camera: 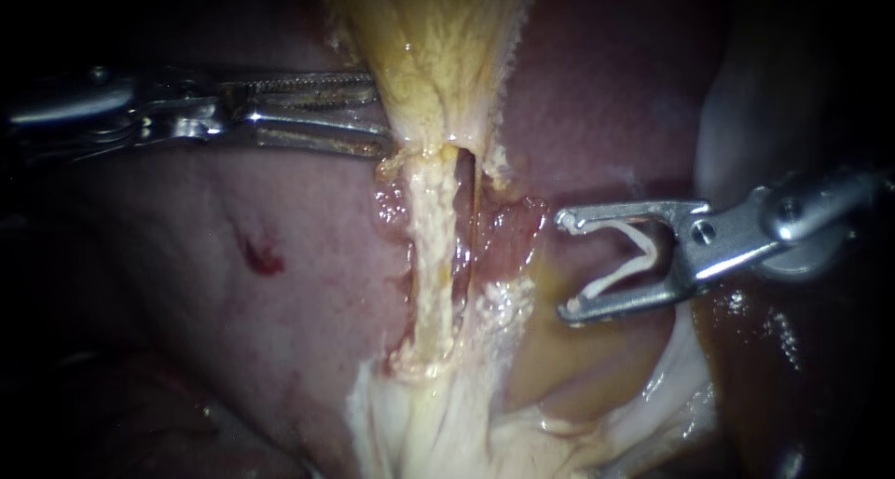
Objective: Grabbing gallbladder
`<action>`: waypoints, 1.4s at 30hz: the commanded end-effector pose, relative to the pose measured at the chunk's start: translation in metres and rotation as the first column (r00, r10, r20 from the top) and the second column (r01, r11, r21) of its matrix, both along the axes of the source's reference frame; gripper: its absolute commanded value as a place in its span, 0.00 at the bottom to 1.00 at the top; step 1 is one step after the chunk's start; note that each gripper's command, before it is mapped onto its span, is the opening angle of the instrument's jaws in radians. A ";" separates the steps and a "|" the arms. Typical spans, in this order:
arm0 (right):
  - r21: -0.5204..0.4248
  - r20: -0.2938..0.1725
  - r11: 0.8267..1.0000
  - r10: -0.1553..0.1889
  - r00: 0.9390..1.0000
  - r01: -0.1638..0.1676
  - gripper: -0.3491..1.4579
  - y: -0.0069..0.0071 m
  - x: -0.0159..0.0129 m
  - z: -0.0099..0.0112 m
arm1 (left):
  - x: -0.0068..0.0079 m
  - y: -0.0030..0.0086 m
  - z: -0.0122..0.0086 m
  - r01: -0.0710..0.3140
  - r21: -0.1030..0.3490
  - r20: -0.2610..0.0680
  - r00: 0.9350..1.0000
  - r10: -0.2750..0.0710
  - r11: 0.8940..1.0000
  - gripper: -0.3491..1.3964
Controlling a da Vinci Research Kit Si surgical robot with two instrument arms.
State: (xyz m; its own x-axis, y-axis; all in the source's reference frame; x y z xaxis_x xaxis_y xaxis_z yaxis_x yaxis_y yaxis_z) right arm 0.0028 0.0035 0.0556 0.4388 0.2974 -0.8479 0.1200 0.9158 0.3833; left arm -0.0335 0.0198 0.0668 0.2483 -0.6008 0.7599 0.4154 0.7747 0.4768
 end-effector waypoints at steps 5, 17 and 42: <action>0.000 0.000 1.000 0.000 1.000 0.000 0.45 0.0000 0.0000 0.0000 | 0.0000 -0.0001 -0.0001 0.000 0.000 0.000 1.000 0.000 1.000 0.39; 0.000 0.000 1.000 -0.001 1.000 0.001 0.45 0.0000 -0.0001 0.0000 | -0.0006 -0.0021 -0.0009 -0.035 0.007 0.024 0.999 0.034 0.999 0.45; 0.000 0.000 1.000 0.000 1.000 0.000 0.45 0.0000 0.0000 0.0000 | -0.0039 -0.0063 0.0004 -0.069 -0.005 0.034 0.997 0.070 0.998 0.45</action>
